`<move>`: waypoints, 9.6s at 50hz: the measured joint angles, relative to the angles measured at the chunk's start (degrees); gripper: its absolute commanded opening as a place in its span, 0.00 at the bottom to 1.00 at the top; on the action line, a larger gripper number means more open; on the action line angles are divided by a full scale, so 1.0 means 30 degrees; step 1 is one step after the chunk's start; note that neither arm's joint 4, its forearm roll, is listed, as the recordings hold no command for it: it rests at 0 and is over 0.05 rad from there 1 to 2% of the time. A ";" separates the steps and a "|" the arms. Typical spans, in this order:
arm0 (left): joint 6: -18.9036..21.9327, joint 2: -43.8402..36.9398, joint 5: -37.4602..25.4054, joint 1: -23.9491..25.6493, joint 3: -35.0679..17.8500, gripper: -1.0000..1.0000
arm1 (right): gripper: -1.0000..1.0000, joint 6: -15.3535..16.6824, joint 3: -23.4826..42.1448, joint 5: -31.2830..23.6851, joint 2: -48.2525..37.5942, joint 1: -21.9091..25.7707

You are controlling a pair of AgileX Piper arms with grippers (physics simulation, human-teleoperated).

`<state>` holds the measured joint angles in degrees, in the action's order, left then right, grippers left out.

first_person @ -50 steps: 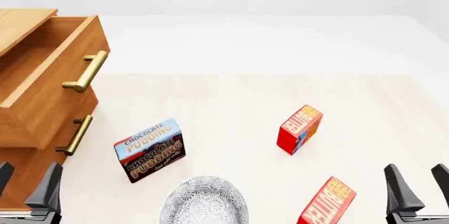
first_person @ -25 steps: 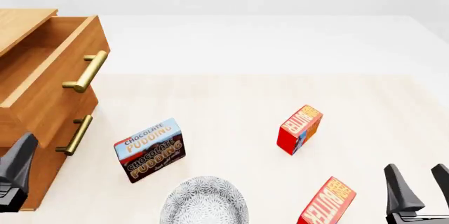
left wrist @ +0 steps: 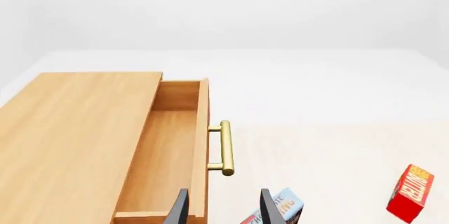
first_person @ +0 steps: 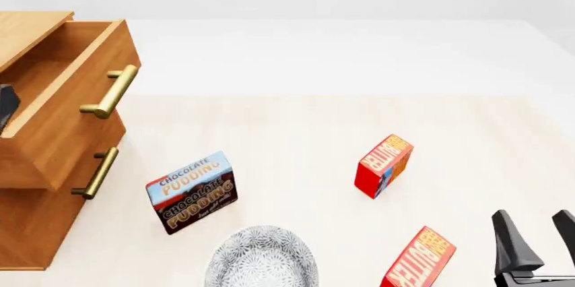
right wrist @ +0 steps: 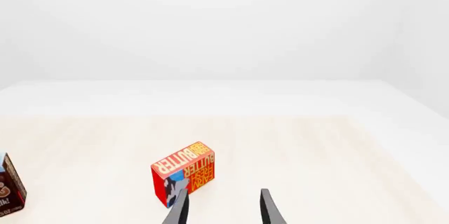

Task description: Put the butter at the front in the top drawer of the cabinet and close it.

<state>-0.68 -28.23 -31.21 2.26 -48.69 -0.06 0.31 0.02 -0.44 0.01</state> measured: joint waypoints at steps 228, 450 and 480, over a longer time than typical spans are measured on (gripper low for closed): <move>-0.7636 -1.4400 -0.6044 0.5945 -0.7470 1.00 | 1.00 0.0000 0.0000 0.0000 0.0000 0.0000; -0.2794 -2.9237 -0.3937 1.5694 -1.9775 1.00 | 1.00 0.0005 -0.0010 0.0329 -0.0317 0.0027; -0.3321 -3.1086 -0.3174 1.5675 -2.0419 1.00 | 1.00 0.0006 -0.0010 0.0328 -0.0315 0.0027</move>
<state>-10.64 -121.49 -40.73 49.29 -109.95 -0.04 0.28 1.01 -1.38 0.09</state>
